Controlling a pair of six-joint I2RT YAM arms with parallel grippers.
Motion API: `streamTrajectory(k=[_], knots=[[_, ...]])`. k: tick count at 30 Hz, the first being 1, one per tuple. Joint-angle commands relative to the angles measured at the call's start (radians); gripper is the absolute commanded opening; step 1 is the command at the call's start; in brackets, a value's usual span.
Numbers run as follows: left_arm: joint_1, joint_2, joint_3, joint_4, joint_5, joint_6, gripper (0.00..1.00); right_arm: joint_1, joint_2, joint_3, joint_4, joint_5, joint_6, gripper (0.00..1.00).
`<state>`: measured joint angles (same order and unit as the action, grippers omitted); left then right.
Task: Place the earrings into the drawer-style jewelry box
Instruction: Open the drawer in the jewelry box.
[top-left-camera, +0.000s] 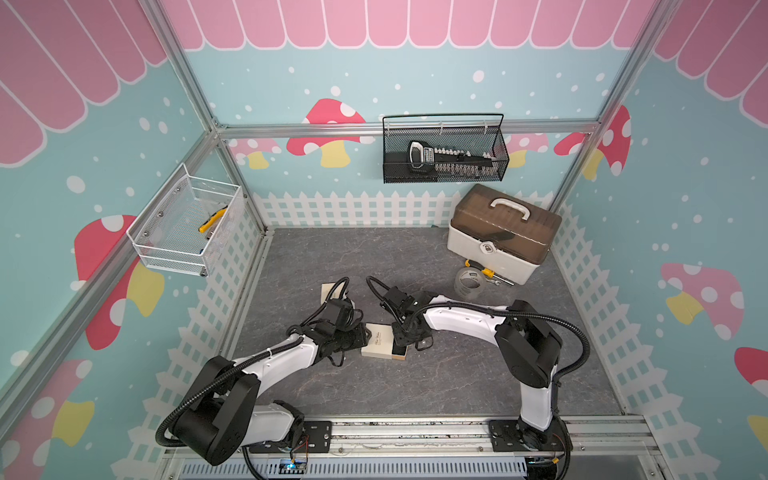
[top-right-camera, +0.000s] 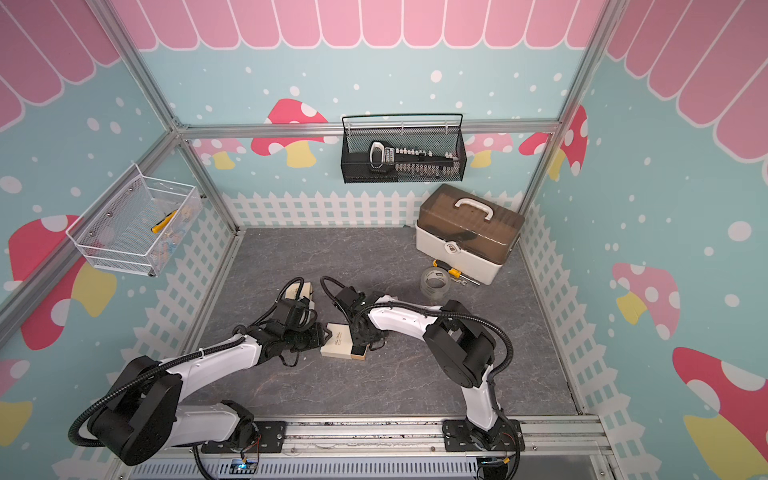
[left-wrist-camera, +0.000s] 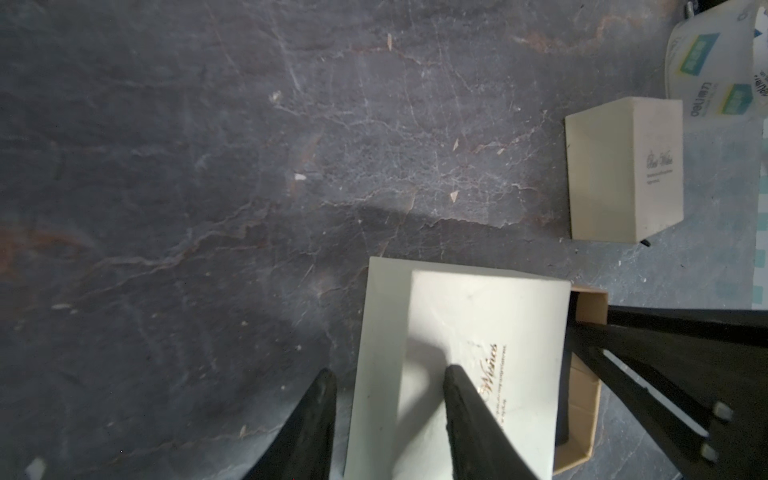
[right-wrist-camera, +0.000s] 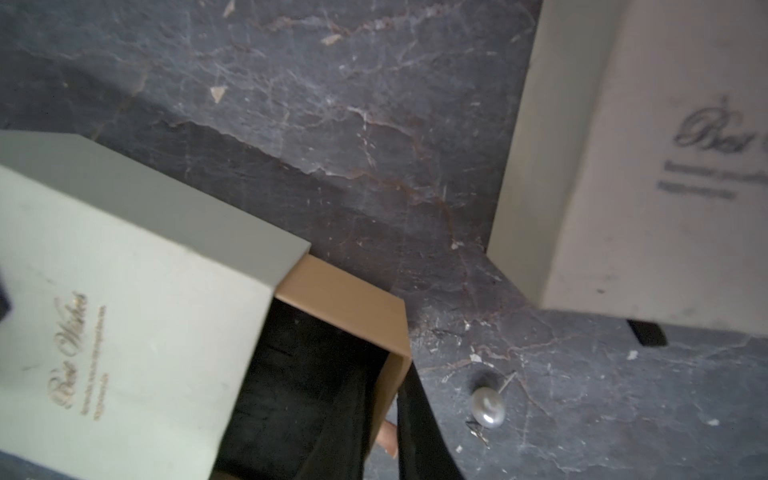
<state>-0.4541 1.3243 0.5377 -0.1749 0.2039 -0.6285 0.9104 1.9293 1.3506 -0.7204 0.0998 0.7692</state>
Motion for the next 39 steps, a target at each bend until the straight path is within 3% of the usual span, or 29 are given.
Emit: streamTrajectory(k=[1, 23, 39], knots=[[0.003, 0.026, -0.028, -0.138, -0.092, -0.014, 0.43, -0.005, -0.022, -0.039, -0.094, 0.037, 0.021, 0.12], [0.003, 0.023, -0.028, -0.140, -0.096, -0.014, 0.42, -0.011, -0.087, -0.108, -0.098, 0.061, 0.033, 0.04], [0.003, 0.004, -0.025, -0.136, -0.080, -0.023, 0.42, -0.010, -0.108, -0.148, -0.048, 0.011, 0.060, 0.02]])
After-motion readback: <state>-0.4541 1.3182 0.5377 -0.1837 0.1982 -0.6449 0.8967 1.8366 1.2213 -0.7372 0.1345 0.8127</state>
